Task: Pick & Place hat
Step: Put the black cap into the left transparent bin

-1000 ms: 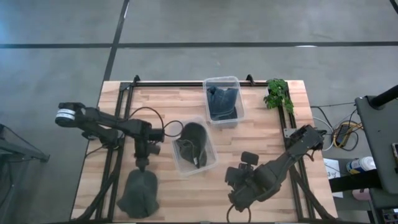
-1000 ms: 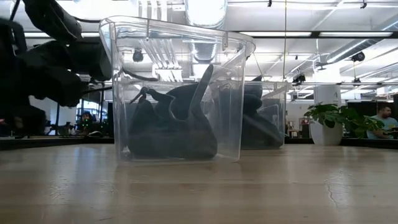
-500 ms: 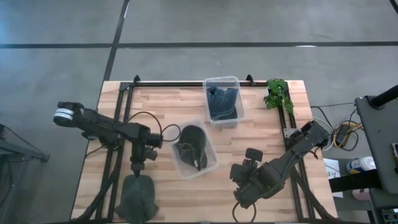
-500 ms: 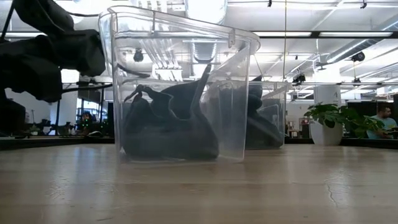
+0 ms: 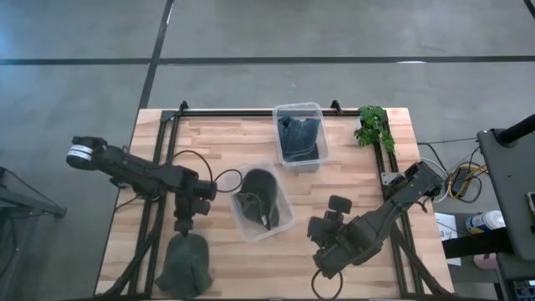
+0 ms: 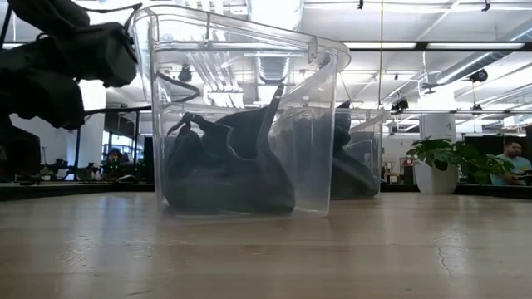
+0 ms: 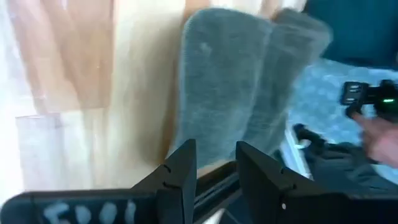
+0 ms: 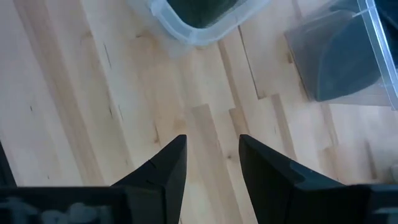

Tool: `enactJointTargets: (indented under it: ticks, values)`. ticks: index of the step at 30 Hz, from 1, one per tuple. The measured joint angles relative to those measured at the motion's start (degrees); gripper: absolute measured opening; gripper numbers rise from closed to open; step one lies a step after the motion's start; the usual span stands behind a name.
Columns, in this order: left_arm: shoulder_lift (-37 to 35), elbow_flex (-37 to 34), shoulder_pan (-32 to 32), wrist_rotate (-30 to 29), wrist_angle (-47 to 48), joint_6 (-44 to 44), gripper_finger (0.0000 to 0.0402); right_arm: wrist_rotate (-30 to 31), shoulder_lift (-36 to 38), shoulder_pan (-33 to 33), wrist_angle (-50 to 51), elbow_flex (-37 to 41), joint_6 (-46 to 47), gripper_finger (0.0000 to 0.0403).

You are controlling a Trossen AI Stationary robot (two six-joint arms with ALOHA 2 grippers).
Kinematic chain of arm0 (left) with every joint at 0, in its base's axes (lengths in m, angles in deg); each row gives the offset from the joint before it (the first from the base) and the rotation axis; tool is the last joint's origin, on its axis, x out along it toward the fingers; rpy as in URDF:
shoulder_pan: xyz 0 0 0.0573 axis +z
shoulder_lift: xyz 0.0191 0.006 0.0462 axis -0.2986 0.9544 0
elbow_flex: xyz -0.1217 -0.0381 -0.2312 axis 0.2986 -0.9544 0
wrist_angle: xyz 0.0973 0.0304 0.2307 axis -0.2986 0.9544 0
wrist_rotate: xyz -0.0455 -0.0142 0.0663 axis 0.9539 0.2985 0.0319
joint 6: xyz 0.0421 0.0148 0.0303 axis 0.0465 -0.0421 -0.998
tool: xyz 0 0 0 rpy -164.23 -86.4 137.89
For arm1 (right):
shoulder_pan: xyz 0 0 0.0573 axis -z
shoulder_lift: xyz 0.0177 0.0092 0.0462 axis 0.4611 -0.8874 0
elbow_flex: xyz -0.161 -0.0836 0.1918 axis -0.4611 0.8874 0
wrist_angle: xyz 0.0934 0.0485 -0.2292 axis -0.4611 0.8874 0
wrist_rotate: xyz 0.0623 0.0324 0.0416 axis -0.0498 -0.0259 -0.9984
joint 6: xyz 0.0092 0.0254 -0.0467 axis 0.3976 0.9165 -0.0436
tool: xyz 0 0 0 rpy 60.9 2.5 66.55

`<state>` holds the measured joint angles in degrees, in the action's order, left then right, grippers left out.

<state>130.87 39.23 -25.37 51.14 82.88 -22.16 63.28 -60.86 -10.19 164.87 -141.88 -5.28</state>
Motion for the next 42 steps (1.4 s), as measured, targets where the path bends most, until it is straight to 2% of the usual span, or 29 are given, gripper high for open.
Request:
enactJointTargets:
  ticks: [7,9,17,23,31,38,42]
  values:
    - [-0.7,-0.6,-1.9,-12.8,-1.5,2.9,0.0106,1.4,0.1,0.2,0.0,0.0,-0.4,0.0141]
    - [-1.8,-0.2,-1.9,-14.0,-3.8,3.8,0.0106,1.5,0.1,0.2,0.0,0.0,-0.9,0.0141]
    - [-3.6,-4.1,-2.4,-12.4,-6.2,3.7,0.0106,0.9,0.1,0.2,0.1,0.0,-0.5,0.0141]
    - [-3.6,-6.4,-3.3,-0.4,-13.5,9.7,0.0106,0.8,0.2,0.1,0.1,0.0,-0.4,0.0138]
    - [-3.6,-6.5,-3.9,-0.8,-14.3,9.1,0.0106,0.8,0.2,0.2,0.2,0.0,-1.1,0.0137]
    - [-3.6,-6.5,-3.7,-8.3,-14.4,8.8,0.0106,0.8,0.2,0.6,0.2,0.0,-1.3,0.0138]
    - [-3.6,-6.5,-4.0,-3.5,-14.4,8.1,0.0106,0.8,0.2,0.6,0.2,0.0,-2.2,0.0137]
